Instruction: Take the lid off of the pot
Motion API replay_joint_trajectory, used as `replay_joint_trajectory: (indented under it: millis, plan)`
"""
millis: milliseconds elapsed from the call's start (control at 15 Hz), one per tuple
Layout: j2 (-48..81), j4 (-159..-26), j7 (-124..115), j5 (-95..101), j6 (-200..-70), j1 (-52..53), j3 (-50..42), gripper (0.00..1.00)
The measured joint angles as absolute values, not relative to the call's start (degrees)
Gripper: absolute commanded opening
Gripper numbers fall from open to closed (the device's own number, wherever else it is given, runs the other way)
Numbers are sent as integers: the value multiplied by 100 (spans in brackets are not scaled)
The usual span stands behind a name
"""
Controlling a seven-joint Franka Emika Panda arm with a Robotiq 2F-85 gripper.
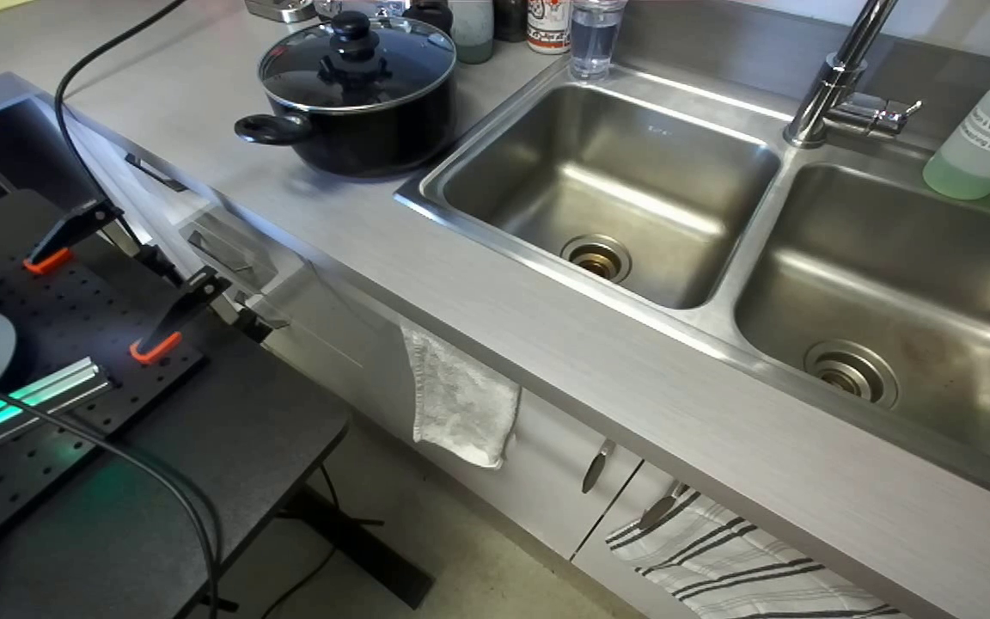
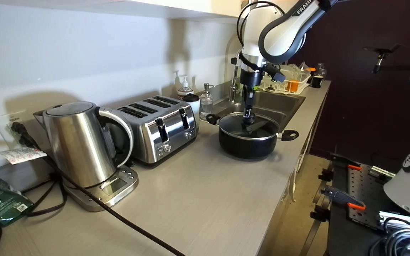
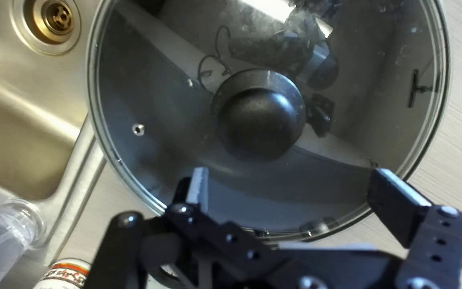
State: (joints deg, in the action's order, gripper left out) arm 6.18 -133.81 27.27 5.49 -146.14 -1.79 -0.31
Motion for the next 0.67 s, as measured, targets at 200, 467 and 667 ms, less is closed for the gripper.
replay_joint_trajectory:
  millis: [200, 467, 667]
  plan:
    - [663, -13442, 2824, 346, -14661, -194, -23, 100]
    - [763, -13453, 2846, 201, -14682, -225, -14, 100]
    - [782, -13454, 2844, 193, -14731, -321, -20, 100]
